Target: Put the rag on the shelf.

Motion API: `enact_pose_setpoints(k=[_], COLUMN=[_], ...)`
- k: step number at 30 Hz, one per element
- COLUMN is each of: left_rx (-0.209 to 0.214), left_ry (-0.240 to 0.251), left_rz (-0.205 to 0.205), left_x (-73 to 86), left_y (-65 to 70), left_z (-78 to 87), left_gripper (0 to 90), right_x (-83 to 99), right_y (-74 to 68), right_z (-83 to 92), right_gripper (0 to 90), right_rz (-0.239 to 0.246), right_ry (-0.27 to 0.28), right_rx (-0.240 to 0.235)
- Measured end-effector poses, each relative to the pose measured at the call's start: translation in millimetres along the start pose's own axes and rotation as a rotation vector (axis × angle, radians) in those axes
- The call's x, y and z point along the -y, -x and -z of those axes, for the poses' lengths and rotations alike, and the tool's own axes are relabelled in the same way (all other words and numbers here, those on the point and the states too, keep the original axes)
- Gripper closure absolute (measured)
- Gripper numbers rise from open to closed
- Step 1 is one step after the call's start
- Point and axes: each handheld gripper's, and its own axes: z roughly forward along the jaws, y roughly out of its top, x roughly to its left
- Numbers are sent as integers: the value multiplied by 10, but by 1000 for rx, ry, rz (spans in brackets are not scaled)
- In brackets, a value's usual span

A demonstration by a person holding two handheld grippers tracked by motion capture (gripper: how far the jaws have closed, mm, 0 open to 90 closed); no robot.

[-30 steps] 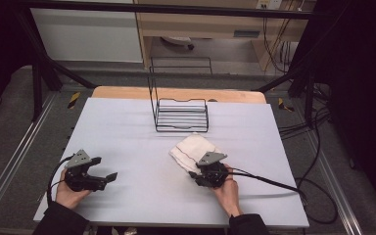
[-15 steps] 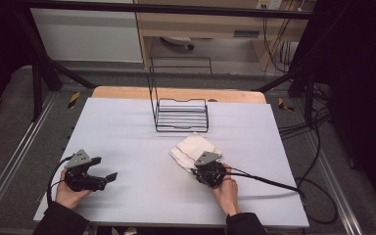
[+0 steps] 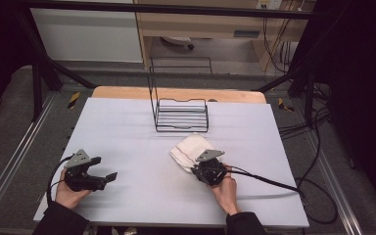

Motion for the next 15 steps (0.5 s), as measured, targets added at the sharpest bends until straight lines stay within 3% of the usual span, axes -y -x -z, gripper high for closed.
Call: enact_pose_setpoints(k=[4, 8, 11, 12, 14, 15], left_rx=[1, 0, -1, -1, 0, 0], left_ry=[4, 3, 6, 5, 3, 4], left_rz=[0, 0, -2, -1, 0, 0], left_x=[-2, -1, -1, -1, 0, 0], left_y=[5, 5, 3, 3, 5, 7], left_z=[1, 1, 5, 5, 3, 2], left_gripper=[70, 70, 70, 70, 70, 70], right_x=[-9, -18, -39, -55, -86, -92], right_y=[-84, -121, -106, -90, -14, 50], right_z=[4, -7, 34, 69, 141, 179], right_gripper=[825, 794, 679, 652, 504, 501], right_rz=[-7, -5, 7, 13, 7, 1], right_ry=[-2, 2, 30, 42, 78, 89], right_rx=[-38, -44, -60, -53, -39, -26])
